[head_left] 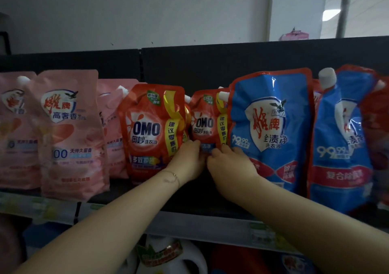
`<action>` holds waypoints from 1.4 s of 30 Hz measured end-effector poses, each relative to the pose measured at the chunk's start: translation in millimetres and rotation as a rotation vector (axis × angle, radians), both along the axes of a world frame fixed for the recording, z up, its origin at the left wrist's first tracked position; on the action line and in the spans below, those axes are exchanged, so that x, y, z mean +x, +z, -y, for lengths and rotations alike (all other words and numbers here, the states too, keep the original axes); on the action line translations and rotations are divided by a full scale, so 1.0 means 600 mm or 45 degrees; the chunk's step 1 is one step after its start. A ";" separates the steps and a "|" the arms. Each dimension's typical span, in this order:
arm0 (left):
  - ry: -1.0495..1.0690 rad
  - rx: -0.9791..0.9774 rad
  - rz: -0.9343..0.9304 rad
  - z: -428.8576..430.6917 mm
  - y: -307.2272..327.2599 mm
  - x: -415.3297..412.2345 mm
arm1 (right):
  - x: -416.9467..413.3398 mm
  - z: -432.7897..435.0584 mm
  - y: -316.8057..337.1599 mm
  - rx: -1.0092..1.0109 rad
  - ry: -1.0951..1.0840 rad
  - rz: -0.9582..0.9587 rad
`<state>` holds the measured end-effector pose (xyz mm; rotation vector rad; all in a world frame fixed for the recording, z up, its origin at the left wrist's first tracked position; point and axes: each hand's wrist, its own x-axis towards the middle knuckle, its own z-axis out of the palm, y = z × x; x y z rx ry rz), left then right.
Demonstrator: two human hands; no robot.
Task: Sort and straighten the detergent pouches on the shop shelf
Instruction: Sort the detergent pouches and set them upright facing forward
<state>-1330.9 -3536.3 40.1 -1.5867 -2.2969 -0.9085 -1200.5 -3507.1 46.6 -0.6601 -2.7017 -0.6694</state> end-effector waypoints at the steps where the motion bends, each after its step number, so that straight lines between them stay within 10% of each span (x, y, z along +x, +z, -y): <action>1: 0.023 0.008 0.100 -0.016 0.001 -0.003 | 0.007 -0.006 -0.006 0.041 -0.015 0.031; 23: 0.119 0.354 1.288 -0.154 0.010 -0.026 | 0.042 -0.111 -0.019 0.121 -0.009 0.103; 42: 0.301 0.363 1.012 -0.140 -0.017 0.048 | 0.034 -0.112 -0.023 0.121 0.003 0.148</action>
